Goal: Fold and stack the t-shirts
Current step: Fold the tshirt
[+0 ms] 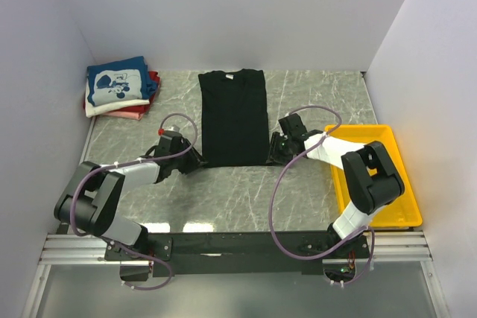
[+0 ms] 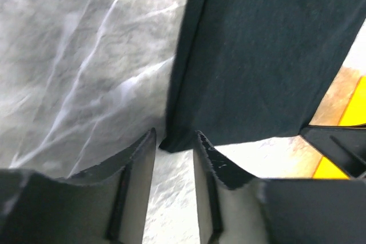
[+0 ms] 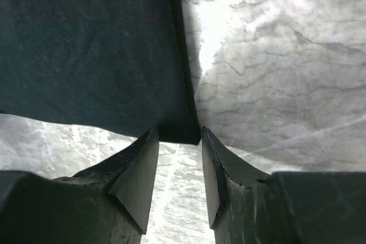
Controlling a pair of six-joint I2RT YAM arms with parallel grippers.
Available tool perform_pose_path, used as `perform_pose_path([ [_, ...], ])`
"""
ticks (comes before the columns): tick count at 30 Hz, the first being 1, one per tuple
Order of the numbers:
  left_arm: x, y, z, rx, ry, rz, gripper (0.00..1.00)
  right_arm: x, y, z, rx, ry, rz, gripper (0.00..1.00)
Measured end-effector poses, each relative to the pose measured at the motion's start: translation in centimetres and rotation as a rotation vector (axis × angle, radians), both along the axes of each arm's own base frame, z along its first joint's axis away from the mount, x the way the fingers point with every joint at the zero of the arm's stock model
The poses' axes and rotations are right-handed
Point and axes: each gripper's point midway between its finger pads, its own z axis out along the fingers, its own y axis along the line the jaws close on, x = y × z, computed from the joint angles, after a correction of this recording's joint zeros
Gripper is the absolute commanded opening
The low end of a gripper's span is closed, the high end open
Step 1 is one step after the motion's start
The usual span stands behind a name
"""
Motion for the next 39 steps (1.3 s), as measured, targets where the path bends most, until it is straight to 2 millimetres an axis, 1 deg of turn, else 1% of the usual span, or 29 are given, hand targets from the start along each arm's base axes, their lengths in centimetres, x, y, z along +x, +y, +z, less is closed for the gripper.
perform_pose_path([
  [2, 0.3, -0.3, -0.1, -0.017, -0.006, 0.006, 0.34, 0.1, 0.3, 0.0, 0.013, -0.001, 0.0, 0.4],
  [3, 0.4, -0.4, -0.2, -0.024, -0.008, 0.009, 0.33, 0.2, 0.4, 0.0, 0.018, -0.002, 0.001, 0.36],
  [5, 0.6, -0.6, -0.3, -0.035, -0.016, 0.01, 0.29, 0.3, 0.5, -0.1, 0.029, -0.002, -0.002, 0.31],
  [7, 0.6, -0.9, -0.4, -0.04, -0.016, 0.01, 0.18, 0.3, 0.7, -0.2, 0.039, 0.002, -0.001, 0.2],
  [8, 0.6, -1.0, -0.5, -0.042, -0.015, 0.012, 0.11, 0.4, 0.8, -0.3, 0.043, 0.004, -0.002, 0.15],
  [9, 0.5, -1.1, -0.6, -0.039, -0.012, 0.008, 0.01, 0.3, 1.0, -0.4, 0.049, 0.007, 0.002, 0.05],
  [10, 0.5, -1.2, -0.6, -0.042, -0.012, 0.01, 0.01, 0.3, 1.0, -0.4, 0.05, 0.007, 0.004, 0.0],
  [15, 0.1, -1.2, -0.3, -0.028, -0.016, 0.007, 0.01, 0.2, 1.0, -0.3, 0.058, 0.007, -0.001, 0.0],
  [18, -1.6, -0.7, -0.3, -0.012, -0.001, 0.004, 0.01, -1.1, 0.6, -0.2, 0.066, 0.009, 0.002, 0.0],
  [21, -3.6, -0.6, 0.3, -0.009, -0.003, -0.016, 0.01, -2.7, 0.3, 0.8, 0.095, -0.012, 0.008, 0.0],
  [25, -6.0, -1.0, 2.2, -0.031, -0.045, -0.048, 0.01, -4.8, -0.3, 2.6, 0.142, -0.064, 0.011, 0.0],
  [27, -7.2, -1.2, 3.0, -0.05, -0.065, -0.057, 0.01, -6.1, -0.7, 3.0, 0.16, -0.084, 0.012, 0.0],
  [30, -9.3, -1.6, 3.5, -0.082, -0.077, -0.08, 0.01, -8.3, -1.2, 3.6, 0.185, -0.107, 0.017, 0.0],
  [34, -12.7, -1.8, 3.9, -0.133, -0.087, -0.104, 0.01, -11.0, -1.4, 4.7, 0.24, -0.165, 0.036, 0.0],
  [36, -13.7, -1.8, 4.6, -0.162, -0.106, -0.107, 0.01, -12.4, -1.4, 4.7, 0.26, -0.17, 0.042, 0.0],
  [39, -14.3, -1.7, 5.6, -0.195, -0.128, -0.103, 0.01, -13.9, -1.5, 4.5, 0.279, -0.161, 0.045, 0.0],
])
